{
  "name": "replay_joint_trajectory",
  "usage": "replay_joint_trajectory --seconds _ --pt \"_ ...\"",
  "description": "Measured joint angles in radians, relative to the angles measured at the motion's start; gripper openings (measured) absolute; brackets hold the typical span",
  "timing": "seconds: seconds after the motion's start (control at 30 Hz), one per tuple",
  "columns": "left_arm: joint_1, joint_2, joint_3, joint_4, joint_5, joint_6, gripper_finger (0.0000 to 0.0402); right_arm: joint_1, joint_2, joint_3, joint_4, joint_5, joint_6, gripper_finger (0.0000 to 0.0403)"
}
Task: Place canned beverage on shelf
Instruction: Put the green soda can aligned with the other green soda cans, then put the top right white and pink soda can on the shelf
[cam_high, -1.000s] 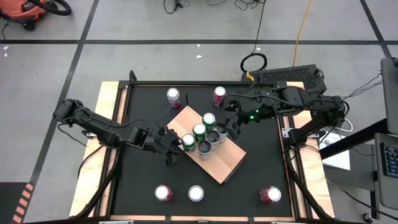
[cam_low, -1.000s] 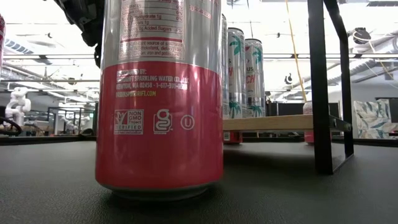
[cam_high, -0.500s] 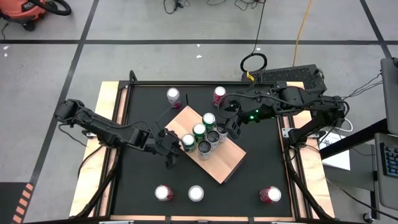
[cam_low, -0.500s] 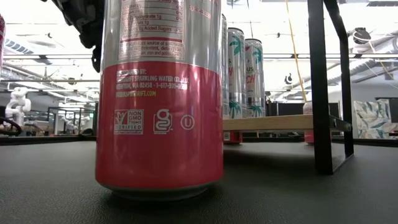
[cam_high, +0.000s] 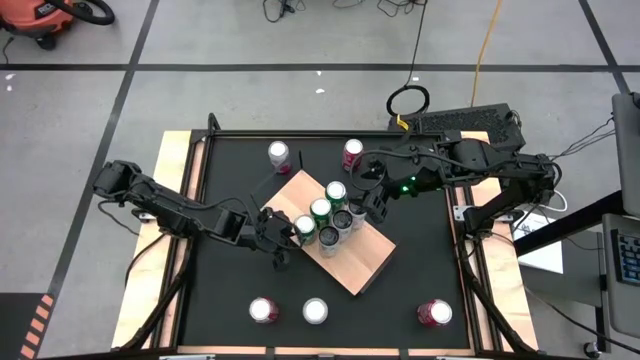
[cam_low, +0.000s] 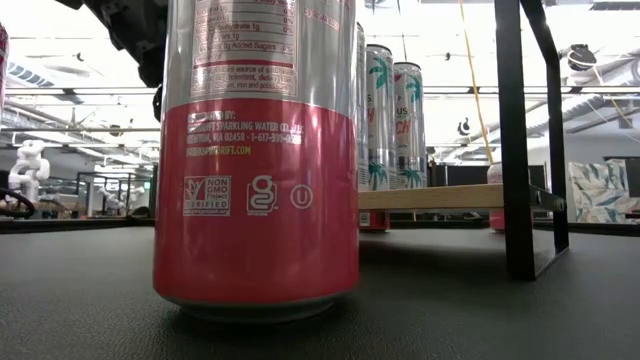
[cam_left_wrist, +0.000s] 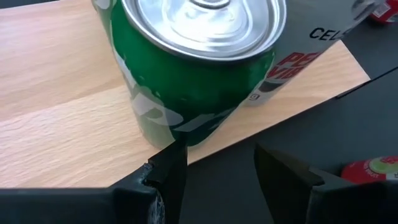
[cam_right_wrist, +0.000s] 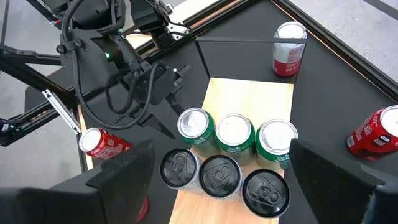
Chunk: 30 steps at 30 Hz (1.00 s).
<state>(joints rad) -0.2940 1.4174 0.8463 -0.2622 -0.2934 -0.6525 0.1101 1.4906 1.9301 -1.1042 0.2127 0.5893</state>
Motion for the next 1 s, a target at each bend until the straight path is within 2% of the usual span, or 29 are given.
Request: replay_joint_trajectory --seconds 0.3,0.47,0.63,1.0 --pt "0.0 -0.003 0.0 -0.026 0.001 -0.025 0.0186 0.0 0.0 0.0 0.0 0.0 -0.01 0.035" --pt "-0.004 -0.039 0.013 -0.128 0.047 -0.089 0.0186 0.0 0.0 0.0 -0.001 0.0 -0.008 0.035" --pt "-0.015 -0.112 0.075 -0.267 0.03 -0.092 0.0186 0.0 0.0 0.0 -0.002 0.0 -0.007 0.035" --pt "0.016 -0.242 0.275 -0.45 -0.056 0.012 0.0186 0.0 0.0 0.0 -0.041 0.0 -0.009 0.035"
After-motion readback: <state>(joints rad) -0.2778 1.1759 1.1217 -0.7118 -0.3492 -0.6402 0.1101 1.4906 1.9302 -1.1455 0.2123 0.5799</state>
